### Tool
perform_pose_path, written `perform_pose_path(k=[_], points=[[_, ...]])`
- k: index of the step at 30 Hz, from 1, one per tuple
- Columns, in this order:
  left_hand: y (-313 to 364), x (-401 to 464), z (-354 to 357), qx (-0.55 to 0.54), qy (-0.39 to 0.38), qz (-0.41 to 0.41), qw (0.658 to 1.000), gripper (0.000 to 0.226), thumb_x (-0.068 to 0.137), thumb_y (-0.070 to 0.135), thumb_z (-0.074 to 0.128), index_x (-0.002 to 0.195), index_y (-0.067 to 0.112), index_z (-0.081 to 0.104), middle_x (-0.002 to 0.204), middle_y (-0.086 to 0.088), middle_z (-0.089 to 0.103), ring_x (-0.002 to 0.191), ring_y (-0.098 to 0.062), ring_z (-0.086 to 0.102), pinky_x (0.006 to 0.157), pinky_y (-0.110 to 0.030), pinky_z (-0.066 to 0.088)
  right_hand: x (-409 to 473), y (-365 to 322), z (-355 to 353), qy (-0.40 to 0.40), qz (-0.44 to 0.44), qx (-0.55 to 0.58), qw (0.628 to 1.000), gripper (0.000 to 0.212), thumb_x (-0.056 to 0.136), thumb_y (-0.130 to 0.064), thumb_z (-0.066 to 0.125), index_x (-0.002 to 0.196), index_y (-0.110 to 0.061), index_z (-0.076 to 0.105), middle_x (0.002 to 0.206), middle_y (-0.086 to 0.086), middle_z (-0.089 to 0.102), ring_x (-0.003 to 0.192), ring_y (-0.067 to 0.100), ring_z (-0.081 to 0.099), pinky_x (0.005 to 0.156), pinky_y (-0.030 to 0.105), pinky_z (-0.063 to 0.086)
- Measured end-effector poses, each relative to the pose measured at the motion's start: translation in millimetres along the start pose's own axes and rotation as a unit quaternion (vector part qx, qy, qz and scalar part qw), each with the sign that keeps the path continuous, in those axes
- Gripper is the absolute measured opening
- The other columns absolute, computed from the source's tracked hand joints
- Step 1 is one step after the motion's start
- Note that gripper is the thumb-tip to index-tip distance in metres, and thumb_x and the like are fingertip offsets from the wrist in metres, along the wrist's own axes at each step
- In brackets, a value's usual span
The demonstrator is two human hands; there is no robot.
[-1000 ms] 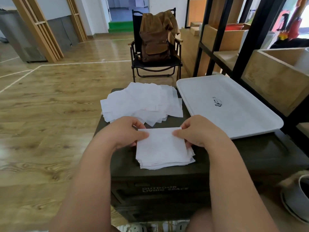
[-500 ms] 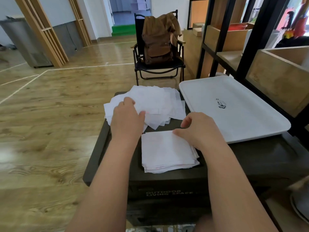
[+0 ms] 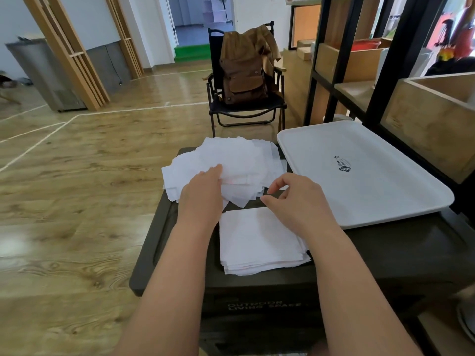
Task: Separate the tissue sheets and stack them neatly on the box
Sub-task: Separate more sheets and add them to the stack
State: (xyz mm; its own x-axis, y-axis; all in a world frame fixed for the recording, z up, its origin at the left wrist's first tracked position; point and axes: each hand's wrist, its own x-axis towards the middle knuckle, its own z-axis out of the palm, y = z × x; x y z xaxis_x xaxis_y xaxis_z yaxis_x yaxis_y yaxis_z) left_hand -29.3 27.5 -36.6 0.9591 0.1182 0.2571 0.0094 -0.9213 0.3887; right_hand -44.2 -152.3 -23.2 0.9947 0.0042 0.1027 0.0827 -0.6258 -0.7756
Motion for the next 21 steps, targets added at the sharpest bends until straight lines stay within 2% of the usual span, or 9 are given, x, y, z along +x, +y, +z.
perform_pose_path(k=[3, 5, 7, 9, 12, 14, 16, 18, 21], points=[[-2, -3, -5, -0.036, 0.039, -0.022, 0.998, 0.038, 0.103, 0.016, 0.044, 0.14, 0.019, 0.053, 0.123, -0.008, 0.064, 0.11, -0.028, 0.058, 0.091, -0.039, 0.047, 1, 0, 0, 0.005, -0.003, 0.006, 1.0, 0.011, 0.084, -0.028, 0.071, 0.081, -0.027, 0.06, 0.062, -0.013, 0.053, 0.061, 0.0, 0.052, 0.052, 0.014, 0.032], [0, -8, -11, -0.05, 0.106, 0.004, 0.993, 0.027, 0.104, 0.025, 0.044, 0.113, 0.016, 0.069, 0.1, -0.002, 0.07, 0.091, -0.022, 0.059, 0.073, -0.028, 0.043, 1, 0, -1, 0.009, -0.009, 0.015, 1.0, 0.01, 0.085, -0.03, 0.07, 0.082, -0.028, 0.061, 0.063, -0.011, 0.055, 0.062, -0.001, 0.053, 0.052, 0.013, 0.032], [5, -12, -19, -0.09, 0.129, 0.007, 0.988, 0.032, 0.101, 0.032, 0.049, 0.081, 0.012, 0.064, 0.071, 0.002, 0.062, 0.07, -0.02, 0.051, 0.057, -0.023, 0.034, 2, -1, -1, -0.002, -0.024, 0.04, 0.999, 0.006, 0.086, -0.033, 0.068, 0.086, -0.031, 0.062, 0.069, -0.011, 0.06, 0.068, -0.001, 0.056, 0.055, 0.013, 0.034], [11, -15, -28, -0.215, 0.111, -0.045, 0.969, 0.04, 0.096, 0.04, 0.055, 0.071, 0.01, 0.061, 0.063, 0.0, 0.06, 0.063, -0.02, 0.05, 0.058, -0.027, 0.038, 1, -3, -1, -0.032, -0.041, 0.075, 0.996, 0.007, 0.088, -0.036, 0.064, 0.096, -0.035, 0.064, 0.08, -0.013, 0.065, 0.078, -0.002, 0.06, 0.06, 0.013, 0.038], [23, -17, -41, -0.473, 0.055, -0.178, 0.861, 0.036, 0.092, 0.044, 0.061, 0.072, 0.015, 0.069, 0.071, 0.008, 0.069, 0.073, -0.015, 0.062, 0.068, -0.032, 0.048, 0, -8, 1, -0.078, -0.061, 0.147, 0.984, 0.024, 0.094, -0.034, 0.057, 0.116, -0.043, 0.058, 0.094, -0.02, 0.066, 0.086, -0.01, 0.06, 0.062, 0.008, 0.042], [26, -17, -46, -0.552, 0.02, -0.228, 0.802, 0.031, 0.093, 0.044, 0.063, 0.072, 0.025, 0.076, 0.081, 0.011, 0.076, 0.087, -0.013, 0.068, 0.074, -0.032, 0.052, 0, -10, 2, -0.08, -0.064, 0.19, 0.976, 0.029, 0.097, -0.034, 0.05, 0.124, -0.045, 0.052, 0.091, -0.027, 0.064, 0.08, -0.017, 0.056, 0.059, 0.006, 0.042], [27, -17, -46, -0.583, 0.002, -0.231, 0.779, 0.026, 0.095, 0.041, 0.061, 0.079, 0.028, 0.076, 0.092, 0.008, 0.077, 0.097, -0.015, 0.069, 0.08, -0.036, 0.055, 0, -11, 2, -0.072, -0.063, 0.221, 0.971, 0.03, 0.1, -0.034, 0.041, 0.126, -0.045, 0.05, 0.083, -0.036, 0.056, 0.074, -0.026, 0.049, 0.058, 0.005, 0.039], [27, -17, -46, -0.592, -0.008, -0.222, 0.775, 0.025, 0.096, 0.039, 0.059, 0.083, 0.028, 0.077, 0.1, 0.004, 0.077, 0.104, -0.019, 0.068, 0.09, -0.041, 0.054, 0, -12, 1, -0.063, -0.061, 0.249, 0.965, 0.03, 0.101, -0.037, 0.038, 0.126, -0.044, 0.053, 0.093, -0.042, 0.049, 0.081, -0.035, 0.041, 0.067, 0.007, 0.034], [27, -18, -49, -0.585, -0.025, -0.204, 0.784, 0.03, 0.097, 0.038, 0.059, 0.077, 0.028, 0.079, 0.096, 0.002, 0.077, 0.1, -0.02, 0.07, 0.09, -0.04, 0.054, 0, -14, 1, -0.039, -0.073, 0.263, 0.961, 0.021, 0.095, -0.047, 0.05, 0.114, -0.049, 0.057, 0.104, -0.025, 0.058, 0.095, -0.014, 0.054, 0.069, 0.018, 0.049]])
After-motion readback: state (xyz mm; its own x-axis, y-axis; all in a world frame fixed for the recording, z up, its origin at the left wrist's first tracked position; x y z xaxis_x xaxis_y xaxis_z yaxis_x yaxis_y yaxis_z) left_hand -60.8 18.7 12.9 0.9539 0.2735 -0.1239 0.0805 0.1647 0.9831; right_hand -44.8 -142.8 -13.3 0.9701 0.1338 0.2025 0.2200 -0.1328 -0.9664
